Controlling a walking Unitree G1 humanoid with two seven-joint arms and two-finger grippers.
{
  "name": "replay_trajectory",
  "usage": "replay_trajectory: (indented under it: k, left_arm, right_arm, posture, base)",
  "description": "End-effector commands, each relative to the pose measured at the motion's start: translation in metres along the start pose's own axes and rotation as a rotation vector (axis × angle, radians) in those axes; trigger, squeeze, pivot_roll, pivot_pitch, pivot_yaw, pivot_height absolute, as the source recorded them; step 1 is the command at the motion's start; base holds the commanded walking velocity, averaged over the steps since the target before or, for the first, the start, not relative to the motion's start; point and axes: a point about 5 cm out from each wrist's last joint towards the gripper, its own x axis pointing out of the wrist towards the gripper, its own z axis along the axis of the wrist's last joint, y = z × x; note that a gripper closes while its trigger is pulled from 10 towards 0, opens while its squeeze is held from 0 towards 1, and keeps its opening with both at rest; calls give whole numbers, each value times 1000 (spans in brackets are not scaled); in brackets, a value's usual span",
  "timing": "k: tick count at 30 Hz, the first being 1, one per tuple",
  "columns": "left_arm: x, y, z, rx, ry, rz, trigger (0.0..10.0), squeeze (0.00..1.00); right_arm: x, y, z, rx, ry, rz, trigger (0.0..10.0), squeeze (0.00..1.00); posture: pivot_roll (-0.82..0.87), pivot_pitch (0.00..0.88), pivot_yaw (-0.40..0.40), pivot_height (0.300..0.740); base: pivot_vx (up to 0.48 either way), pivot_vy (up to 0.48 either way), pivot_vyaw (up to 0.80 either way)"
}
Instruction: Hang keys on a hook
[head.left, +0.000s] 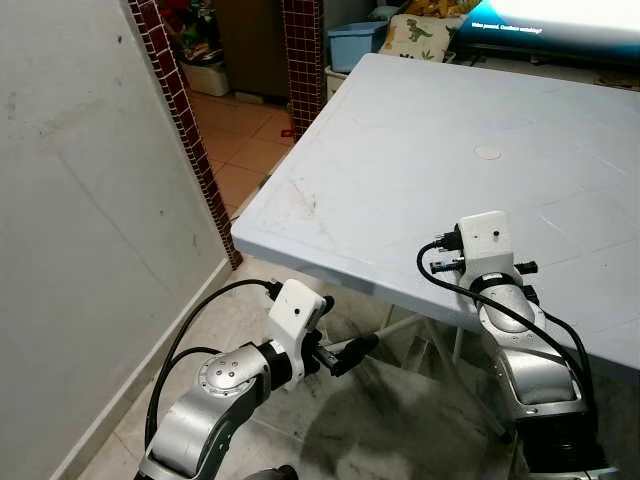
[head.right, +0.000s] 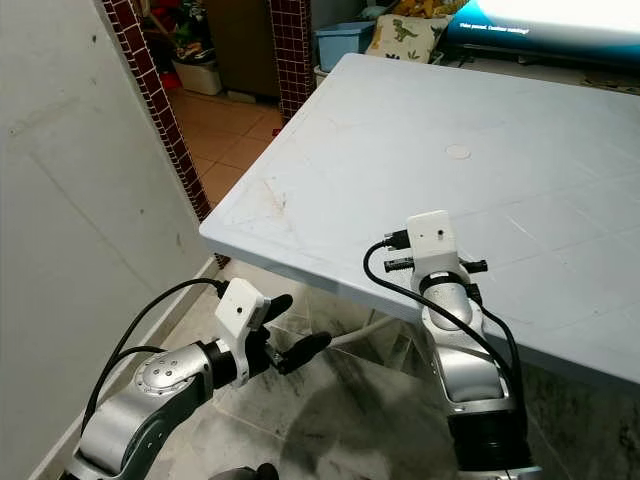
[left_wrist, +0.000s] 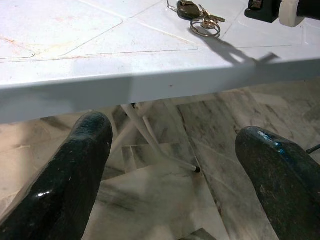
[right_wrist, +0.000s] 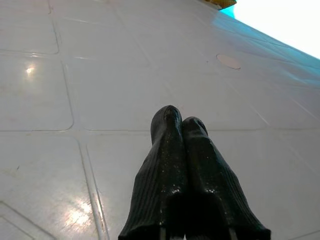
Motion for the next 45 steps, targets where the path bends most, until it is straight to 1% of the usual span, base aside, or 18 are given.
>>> replay_trajectory:
  k: [1, 3, 7, 12, 19, 23, 27, 28, 29, 30, 31, 34, 37, 40, 45]
  left_arm:
    - [0, 2, 0, 11, 3, 2, 10000, 0]
    - [0, 2, 0, 12, 3, 1, 10000, 0]
    - [0, 2, 0, 12, 2, 2, 10000, 0]
    - [0, 2, 0, 11, 3, 0, 10000, 0]
    - [0, 1, 0, 9, 4, -2, 10000, 0]
    - [1, 1, -1, 10, 7, -6, 10000, 0]
    - [1, 1, -1, 10, 7, -6, 10000, 0]
    - [1, 1, -1, 10, 7, -6, 10000, 0]
    - [1, 1, -1, 10, 7, -6, 10000, 0]
    - [1, 1, -1, 11, 7, -6, 10000, 0]
    - [1, 1, -1, 11, 7, -6, 10000, 0]
    - [1, 1, 0, 12, 7, -6, 10000, 0]
    - [0, 1, -1, 11, 7, -6, 10000, 0]
    - [0, 1, 0, 12, 8, -7, 10000, 0]
    - [0, 1, -1, 11, 9, -7, 10000, 0]
  right_arm:
    - [-2, 0, -9, 46, 53, 8, 10000, 1000]
    - [-3, 2, -14, 72, 83, 22, 10000, 1000]
    - [-8, 4, -22, 85, 118, 49, 10000, 1000]
    - [-12, 1, -28, 64, 135, 54, 10000, 1000]
    - [-15, -1, -30, 39, 136, 45, 10000, 1000]
    - [-15, 1, -32, 69, 148, 50, 10000, 1000]
    - [-12, 0, -37, 102, 161, 60, 10000, 1000]
    - [-11, -1, -38, 115, 162, 65, 10000, 957]
    - [-10, -1, -38, 122, 163, 68, 10000, 804]
    - [-8, -3, -39, 129, 161, 70, 10000, 106]
    - [-6, -4, -39, 132, 163, 71, 10000, 0]
    - [0, -10, -42, 144, 166, 71, 10000, 0]
    - [1, -11, -43, 163, 158, 83, 10000, 0]
    - [5, -12, -43, 162, 150, 98, 10000, 0]
    - [8, -12, -46, 152, 170, 109, 10000, 0]
  posture:
    - [-44, 84, 66, 740]
    - [-44, 84, 66, 740]
    - [-44, 84, 66, 740]
    - [-44, 87, 65, 740]
    - [-47, 88, 65, 740]
    - [-48, 88, 66, 740]
    - [-46, 88, 66, 740]
    - [-46, 88, 66, 740]
    - [-46, 88, 66, 740]
    - [-44, 88, 66, 740]
    - [-44, 88, 66, 740]
    - [-44, 88, 66, 740]
    - [-41, 91, 68, 740]
    - [-41, 91, 68, 740]
    - [-41, 91, 68, 740]
  base:
    - [0, 0, 0]
    - [0, 0, 0]
    - [0, 0, 0]
    - [0, 0, 0]
    - [0, 0, 0]
    - [0, 0, 0]
    - [0, 0, 0]
    - [0, 0, 0]
    - [0, 0, 0]
    - [0, 0, 0]
    - [0, 0, 0]
    - [0, 0, 0]
    - [0, 0, 0]
    - [0, 0, 0]
    - [0, 0, 0]
